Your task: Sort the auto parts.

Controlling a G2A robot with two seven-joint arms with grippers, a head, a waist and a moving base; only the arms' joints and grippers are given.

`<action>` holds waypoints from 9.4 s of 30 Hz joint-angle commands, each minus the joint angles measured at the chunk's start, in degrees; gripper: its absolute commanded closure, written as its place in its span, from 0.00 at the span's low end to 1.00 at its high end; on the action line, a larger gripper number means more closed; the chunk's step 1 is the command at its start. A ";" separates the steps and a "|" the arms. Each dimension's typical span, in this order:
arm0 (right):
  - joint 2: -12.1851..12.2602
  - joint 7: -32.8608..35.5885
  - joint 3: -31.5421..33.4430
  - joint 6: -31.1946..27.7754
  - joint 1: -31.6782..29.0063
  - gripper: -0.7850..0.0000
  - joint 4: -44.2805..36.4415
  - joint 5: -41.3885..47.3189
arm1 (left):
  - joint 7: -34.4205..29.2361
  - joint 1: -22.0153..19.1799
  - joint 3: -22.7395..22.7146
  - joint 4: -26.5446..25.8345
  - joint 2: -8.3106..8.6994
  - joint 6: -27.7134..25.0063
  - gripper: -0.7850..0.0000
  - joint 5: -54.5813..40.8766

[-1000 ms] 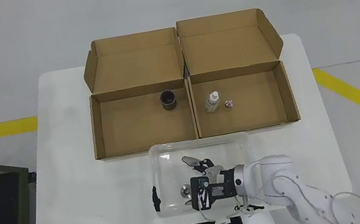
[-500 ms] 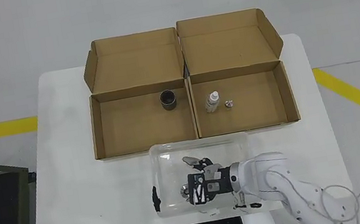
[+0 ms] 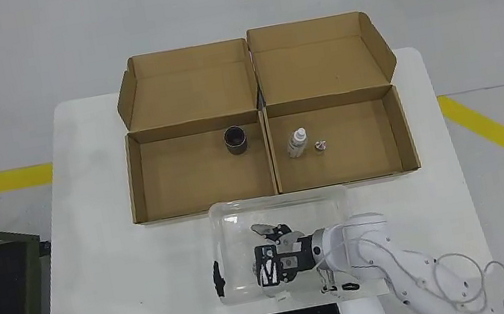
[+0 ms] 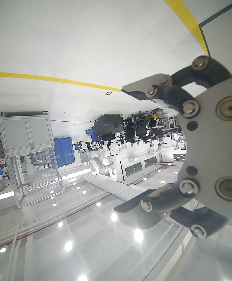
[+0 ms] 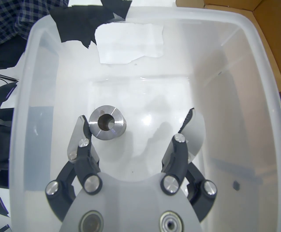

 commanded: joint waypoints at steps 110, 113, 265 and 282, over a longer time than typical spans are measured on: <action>3.89 -19.15 16.39 -0.54 1.06 1.00 -1.16 20.41 | 0.00 0.00 0.00 0.00 0.00 0.00 0.00 0.00; 3.39 -16.61 14.13 0.72 4.14 1.00 0.14 20.94 | 0.00 0.00 0.00 0.00 0.00 0.00 0.00 0.00; 4.38 -46.82 54.22 7.35 -33.36 0.00 -11.01 3.95 | 0.00 0.00 0.00 0.00 0.00 0.00 0.00 0.00; 4.38 -46.82 54.22 7.35 -33.36 0.00 -11.01 3.95 | 0.00 0.00 0.00 0.00 0.00 0.00 0.00 0.00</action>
